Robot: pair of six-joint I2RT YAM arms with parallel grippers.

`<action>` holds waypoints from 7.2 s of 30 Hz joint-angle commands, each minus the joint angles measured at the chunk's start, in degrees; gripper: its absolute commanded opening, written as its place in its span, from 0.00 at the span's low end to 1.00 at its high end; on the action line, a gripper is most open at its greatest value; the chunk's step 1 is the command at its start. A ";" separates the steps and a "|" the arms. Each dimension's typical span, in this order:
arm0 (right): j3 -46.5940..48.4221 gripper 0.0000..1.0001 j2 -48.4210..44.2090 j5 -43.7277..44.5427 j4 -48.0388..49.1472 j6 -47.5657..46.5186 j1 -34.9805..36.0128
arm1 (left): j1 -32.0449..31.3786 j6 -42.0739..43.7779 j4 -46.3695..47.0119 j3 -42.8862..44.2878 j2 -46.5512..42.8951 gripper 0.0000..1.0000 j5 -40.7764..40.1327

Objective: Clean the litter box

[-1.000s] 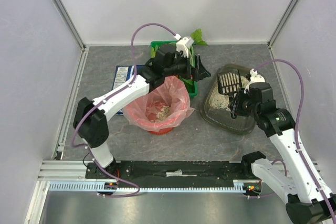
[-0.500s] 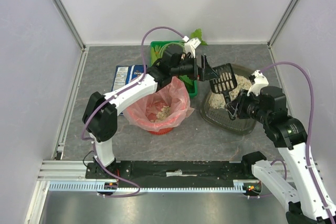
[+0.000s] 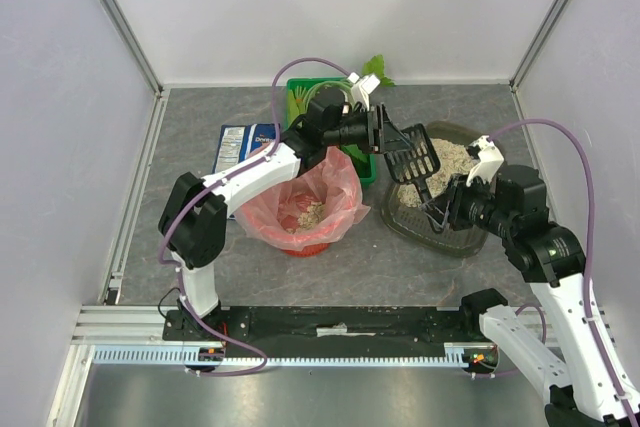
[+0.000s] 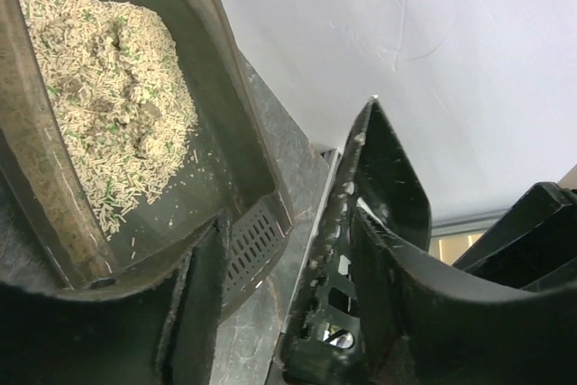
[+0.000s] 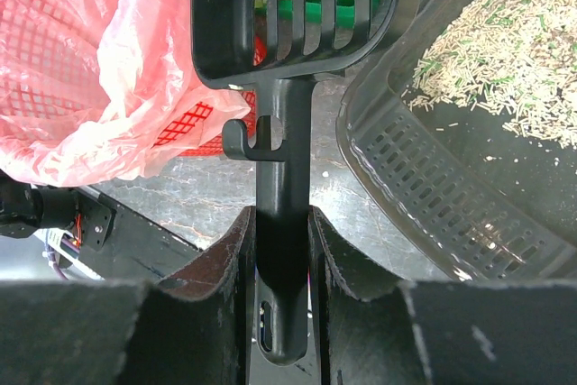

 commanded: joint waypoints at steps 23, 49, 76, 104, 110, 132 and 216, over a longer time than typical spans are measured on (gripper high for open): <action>-1.25 0.75 -7.90 5.16 16.16 -4.33 0.01 | 3.28 -11.83 0.77 0.07 0.27 0.02 4.04; -2.83 0.48 -4.66 2.79 21.71 -14.27 -0.08 | 8.73 -25.56 -5.56 4.38 4.49 0.02 9.31; -5.38 0.35 0.44 2.27 24.16 -17.43 1.32 | 8.91 -23.98 -7.49 5.00 6.34 0.02 10.19; -9.95 0.14 -1.23 1.48 33.31 -14.44 1.41 | 8.82 -21.34 -8.73 5.09 7.21 0.02 10.28; -10.74 0.10 -2.19 2.26 34.01 -13.65 1.41 | 8.73 -20.89 -8.73 5.09 7.30 0.02 10.54; -12.76 0.49 -2.99 3.59 36.82 -12.33 1.41 | 8.65 -21.60 -7.76 4.47 6.95 0.02 10.90; 22.74 0.00 19.33 36.90 -14.41 -6.89 1.24 | 24.55 33.15 -24.90 -31.21 -50.18 0.98 -32.34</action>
